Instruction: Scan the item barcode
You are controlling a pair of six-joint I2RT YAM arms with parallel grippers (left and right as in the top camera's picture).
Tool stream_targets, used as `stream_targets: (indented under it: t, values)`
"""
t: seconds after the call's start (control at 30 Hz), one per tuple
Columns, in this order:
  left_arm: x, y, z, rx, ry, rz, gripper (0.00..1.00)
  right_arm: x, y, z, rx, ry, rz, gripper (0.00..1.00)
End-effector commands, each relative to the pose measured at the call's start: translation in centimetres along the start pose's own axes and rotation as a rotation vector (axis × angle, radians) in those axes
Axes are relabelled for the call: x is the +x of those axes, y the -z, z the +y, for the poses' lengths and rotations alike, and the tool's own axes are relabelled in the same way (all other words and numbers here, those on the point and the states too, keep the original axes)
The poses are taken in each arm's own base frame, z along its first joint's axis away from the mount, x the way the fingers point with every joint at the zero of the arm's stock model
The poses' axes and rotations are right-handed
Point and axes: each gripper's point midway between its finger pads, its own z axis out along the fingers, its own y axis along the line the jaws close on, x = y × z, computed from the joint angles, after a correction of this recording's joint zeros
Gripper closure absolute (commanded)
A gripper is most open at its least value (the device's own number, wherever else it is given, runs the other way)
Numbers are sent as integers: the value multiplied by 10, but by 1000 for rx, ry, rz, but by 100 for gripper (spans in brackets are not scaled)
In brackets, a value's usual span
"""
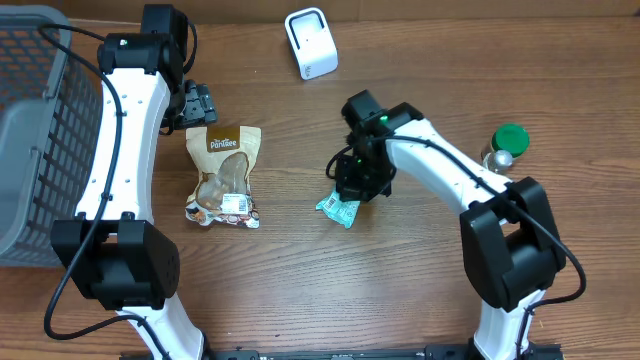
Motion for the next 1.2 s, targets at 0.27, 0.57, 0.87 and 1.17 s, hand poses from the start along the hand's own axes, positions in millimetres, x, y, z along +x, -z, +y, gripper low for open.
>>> stream_targets:
  t: [0.27,0.57,0.87,1.17]
  values:
    - [-5,8,0,7,2,-26,0,-19,10,9,46,258,-126,81]
    - [-5,8,0,7,2,-26,0,-17,21,16,-145,415,-65,96]
    - [-5,8,0,7,2,-26,1,-17,36,18,-344,488,-48,96]
    - [-5,8,0,7,2,-26,1,-18,18,1,-347,462,-54,96]
